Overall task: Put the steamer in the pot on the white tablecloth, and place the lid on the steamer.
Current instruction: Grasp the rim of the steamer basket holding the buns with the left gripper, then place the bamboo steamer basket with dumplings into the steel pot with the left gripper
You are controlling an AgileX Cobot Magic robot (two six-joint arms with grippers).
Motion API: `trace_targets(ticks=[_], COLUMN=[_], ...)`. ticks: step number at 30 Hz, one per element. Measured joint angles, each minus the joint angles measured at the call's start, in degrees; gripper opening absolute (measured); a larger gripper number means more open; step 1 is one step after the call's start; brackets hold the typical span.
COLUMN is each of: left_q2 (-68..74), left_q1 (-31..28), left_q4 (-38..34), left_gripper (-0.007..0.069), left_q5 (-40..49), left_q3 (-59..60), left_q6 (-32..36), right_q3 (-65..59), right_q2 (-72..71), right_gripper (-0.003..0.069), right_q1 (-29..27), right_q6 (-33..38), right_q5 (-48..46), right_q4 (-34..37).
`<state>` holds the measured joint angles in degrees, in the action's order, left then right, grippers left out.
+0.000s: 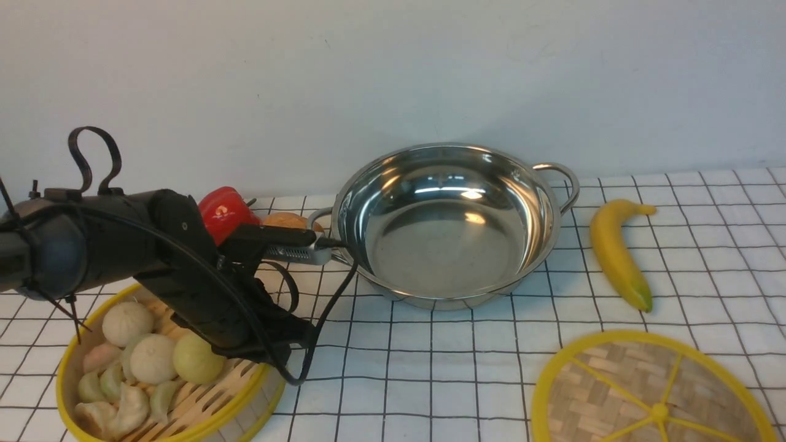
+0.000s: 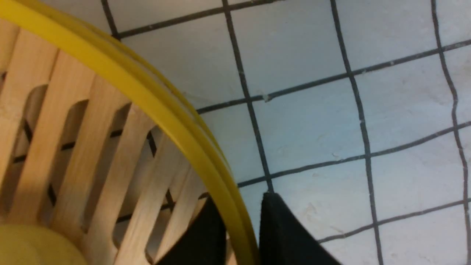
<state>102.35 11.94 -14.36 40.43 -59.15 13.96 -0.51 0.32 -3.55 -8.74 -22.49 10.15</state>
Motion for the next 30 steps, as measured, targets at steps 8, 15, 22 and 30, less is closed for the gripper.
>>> trace_targets(ticks=[8, 15, 22, 30], left_q2=[-4.2, -8.2, -11.1, -6.7], left_q1=[-0.1, 0.3, 2.6, 10.2], left_q4=[5.3, 11.2, 15.5, 11.9], left_gripper=[0.0045, 0.0064, 0.0064, 0.0064], left_q5=[8.1, 23.0, 30.8, 31.0], left_q3=[-4.3, -13.0, -23.8, -33.8], left_q6=[-0.7, -5.8, -6.6, 0.3], right_q3=[0.0, 0.0, 0.0, 0.0], right_q2=[0.0, 0.0, 0.0, 0.0], right_gripper=[0.0240, 0.0240, 0.0242, 0.0242], right_q1=[0.0, 0.0, 0.0, 0.0], right_q6=[0.0, 0.0, 0.2, 0.2], right_q5=[0.0, 0.0, 0.0, 0.0], right_q4=[0.0, 0.0, 0.0, 0.0])
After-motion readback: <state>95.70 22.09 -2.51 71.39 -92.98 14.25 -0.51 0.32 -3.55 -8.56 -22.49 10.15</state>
